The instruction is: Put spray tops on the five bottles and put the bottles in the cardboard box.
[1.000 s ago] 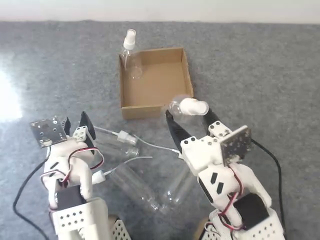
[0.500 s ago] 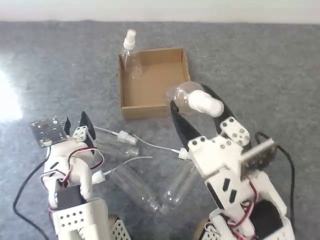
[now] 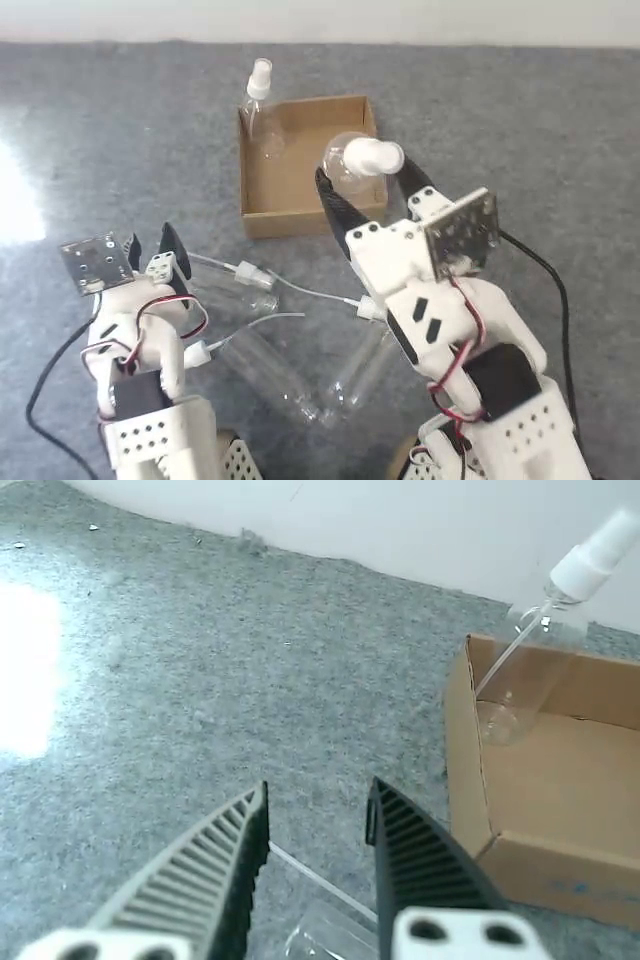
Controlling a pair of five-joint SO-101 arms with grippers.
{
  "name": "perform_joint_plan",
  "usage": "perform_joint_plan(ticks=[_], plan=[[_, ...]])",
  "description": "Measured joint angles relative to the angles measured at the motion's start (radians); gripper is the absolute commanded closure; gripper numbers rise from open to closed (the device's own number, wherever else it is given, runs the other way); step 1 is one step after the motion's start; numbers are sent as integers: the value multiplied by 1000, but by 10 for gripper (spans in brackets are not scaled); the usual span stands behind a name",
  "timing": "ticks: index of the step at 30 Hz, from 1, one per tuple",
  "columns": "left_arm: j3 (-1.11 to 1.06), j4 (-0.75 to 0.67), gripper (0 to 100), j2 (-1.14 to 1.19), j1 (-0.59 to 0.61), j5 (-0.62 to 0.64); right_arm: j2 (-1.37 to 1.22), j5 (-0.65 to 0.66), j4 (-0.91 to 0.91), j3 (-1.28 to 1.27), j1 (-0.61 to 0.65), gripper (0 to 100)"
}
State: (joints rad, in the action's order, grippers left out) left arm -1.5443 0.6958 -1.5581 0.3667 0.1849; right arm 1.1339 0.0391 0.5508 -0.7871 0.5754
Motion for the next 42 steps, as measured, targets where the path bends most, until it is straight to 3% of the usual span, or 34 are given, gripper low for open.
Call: perform_joint_plan(ticks=[7,36,42], plan=[[-37,-68,844,0,0,0,-101,0,-94,0,28,971],[-37,-68,844,0,0,0,-672,0,-578,0,38,971],[-37,-68,844,0,0,0,-806,0,-601,92,38,971]])
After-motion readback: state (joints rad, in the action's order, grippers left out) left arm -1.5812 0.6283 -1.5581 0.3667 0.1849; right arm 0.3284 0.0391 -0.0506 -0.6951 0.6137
